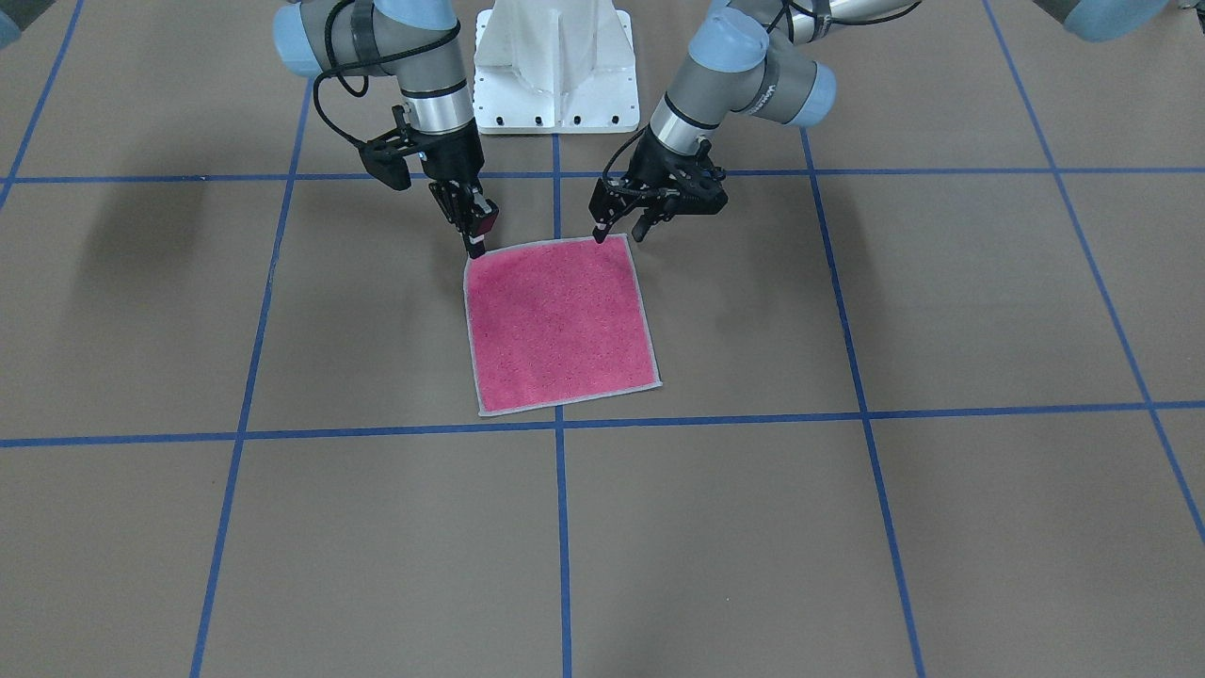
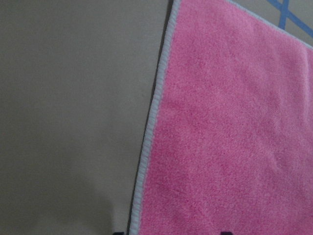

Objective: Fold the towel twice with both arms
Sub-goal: 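Lower the left gripper onto the near towel corner while the right gripper holds its corner, then pinch the near towel corners with both grippers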

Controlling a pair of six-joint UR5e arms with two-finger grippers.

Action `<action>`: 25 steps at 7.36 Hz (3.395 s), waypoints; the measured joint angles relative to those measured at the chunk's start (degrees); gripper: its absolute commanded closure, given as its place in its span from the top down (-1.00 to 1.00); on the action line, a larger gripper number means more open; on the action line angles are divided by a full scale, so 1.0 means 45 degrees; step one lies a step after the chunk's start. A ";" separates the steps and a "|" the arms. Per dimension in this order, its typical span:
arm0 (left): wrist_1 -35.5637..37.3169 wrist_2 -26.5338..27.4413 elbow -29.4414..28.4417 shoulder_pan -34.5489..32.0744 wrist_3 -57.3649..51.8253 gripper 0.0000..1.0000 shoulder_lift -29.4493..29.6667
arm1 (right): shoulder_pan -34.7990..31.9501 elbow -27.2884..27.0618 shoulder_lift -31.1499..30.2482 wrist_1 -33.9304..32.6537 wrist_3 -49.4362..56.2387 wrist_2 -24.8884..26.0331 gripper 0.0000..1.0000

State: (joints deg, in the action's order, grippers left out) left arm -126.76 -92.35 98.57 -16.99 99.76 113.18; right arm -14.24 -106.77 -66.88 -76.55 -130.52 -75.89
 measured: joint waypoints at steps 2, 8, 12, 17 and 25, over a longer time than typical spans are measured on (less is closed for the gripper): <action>0.0009 0.0081 -0.0029 0.0078 0.0001 0.38 0.0028 | 0.0000 0.0002 -0.0014 0.0000 -0.0001 0.0024 -1.00; 0.0012 0.0476 -0.0131 0.0173 0.0000 0.32 0.0113 | 0.0013 -0.0003 -0.0019 0.0002 -0.0001 0.0028 -1.00; 0.0005 0.0531 -0.0146 0.0199 0.0000 0.15 0.0199 | 0.0045 0.0006 -0.0018 0.0000 0.0000 0.0062 -1.00; -0.0012 0.0668 -0.0138 0.0451 0.0200 0.14 0.0322 | 0.0059 -0.0002 -0.0006 0.0000 -0.0001 0.0161 -1.00; -0.0054 0.0671 -0.0164 0.0541 0.1156 0.16 0.0860 | 0.0117 0.0032 -0.0030 0.0000 0.0000 0.0323 -1.00</action>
State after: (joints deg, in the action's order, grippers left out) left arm -127.00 -89.33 97.83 -14.56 104.95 117.04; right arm -13.71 -106.63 -67.01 -76.55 -130.52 -74.43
